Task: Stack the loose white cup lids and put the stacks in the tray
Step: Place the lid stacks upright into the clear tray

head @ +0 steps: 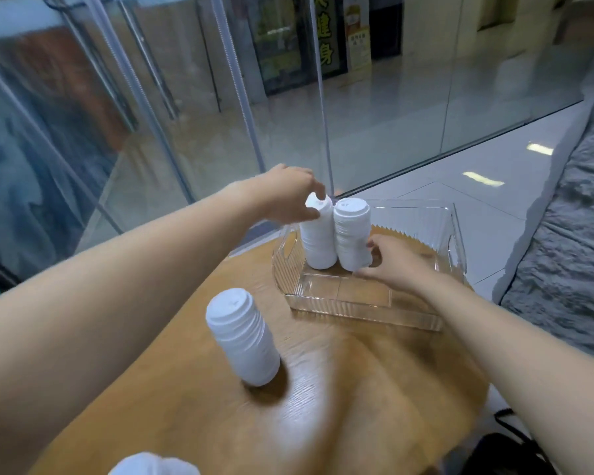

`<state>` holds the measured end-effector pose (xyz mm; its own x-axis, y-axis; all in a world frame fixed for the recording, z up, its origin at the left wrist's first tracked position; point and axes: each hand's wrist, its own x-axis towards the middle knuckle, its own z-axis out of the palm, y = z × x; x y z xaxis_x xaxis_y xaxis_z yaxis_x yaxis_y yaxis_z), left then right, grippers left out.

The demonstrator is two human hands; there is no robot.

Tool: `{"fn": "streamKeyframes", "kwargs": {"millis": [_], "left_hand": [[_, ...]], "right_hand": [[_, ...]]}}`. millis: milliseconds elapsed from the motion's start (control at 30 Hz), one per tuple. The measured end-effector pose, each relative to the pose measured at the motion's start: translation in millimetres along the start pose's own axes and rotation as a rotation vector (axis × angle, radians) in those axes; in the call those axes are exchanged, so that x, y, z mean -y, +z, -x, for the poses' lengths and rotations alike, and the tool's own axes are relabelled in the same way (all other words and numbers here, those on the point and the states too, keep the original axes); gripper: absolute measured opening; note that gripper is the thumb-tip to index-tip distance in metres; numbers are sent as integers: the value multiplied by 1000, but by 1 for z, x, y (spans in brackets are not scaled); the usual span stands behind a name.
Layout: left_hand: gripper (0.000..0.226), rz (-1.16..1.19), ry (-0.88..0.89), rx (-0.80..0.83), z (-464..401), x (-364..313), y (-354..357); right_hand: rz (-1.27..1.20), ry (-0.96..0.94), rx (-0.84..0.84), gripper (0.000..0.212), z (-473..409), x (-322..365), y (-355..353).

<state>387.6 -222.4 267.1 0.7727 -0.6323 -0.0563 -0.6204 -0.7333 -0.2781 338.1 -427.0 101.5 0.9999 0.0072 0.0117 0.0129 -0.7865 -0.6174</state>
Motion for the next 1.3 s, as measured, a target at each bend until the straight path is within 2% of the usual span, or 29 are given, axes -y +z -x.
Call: {"fn": "streamKeyframes", "kwargs": {"millis": [133, 267, 400, 467, 567, 667, 733, 867, 1000, 1300], "left_hand": [[40, 45, -76, -5, 57, 6, -21], [44, 95, -162, 23, 111, 13, -23], [43, 180, -203, 18, 157, 18, -8], [48, 218, -230, 72, 173, 19, 12], [69, 271, -249, 132, 189, 16, 51], [98, 360, -251, 114, 197, 6, 88], [112, 385, -249, 81, 198, 4, 106], [121, 445, -244, 37, 196, 11, 126], [122, 453, -243, 44, 194, 16, 142], [111, 464, -232, -44, 199, 11, 164]], "right_hand": [[19, -107, 22, 63, 36, 29, 7], [3, -158, 17, 42, 69, 49, 24], [-85, -157, 33, 47, 96, 63, 58], [-103, -138, 94, 56, 108, 68, 83], [-169, -67, 166, 87, 121, 75, 126], [-240, 18, 180, 114, 125, 77, 166], [-182, 38, 146, 120, 121, 78, 185], [-116, 10, 76, 112, 114, 80, 207], [-115, -71, 23, 93, 105, 79, 219], [-149, -131, -21, 74, 96, 84, 226]]}}
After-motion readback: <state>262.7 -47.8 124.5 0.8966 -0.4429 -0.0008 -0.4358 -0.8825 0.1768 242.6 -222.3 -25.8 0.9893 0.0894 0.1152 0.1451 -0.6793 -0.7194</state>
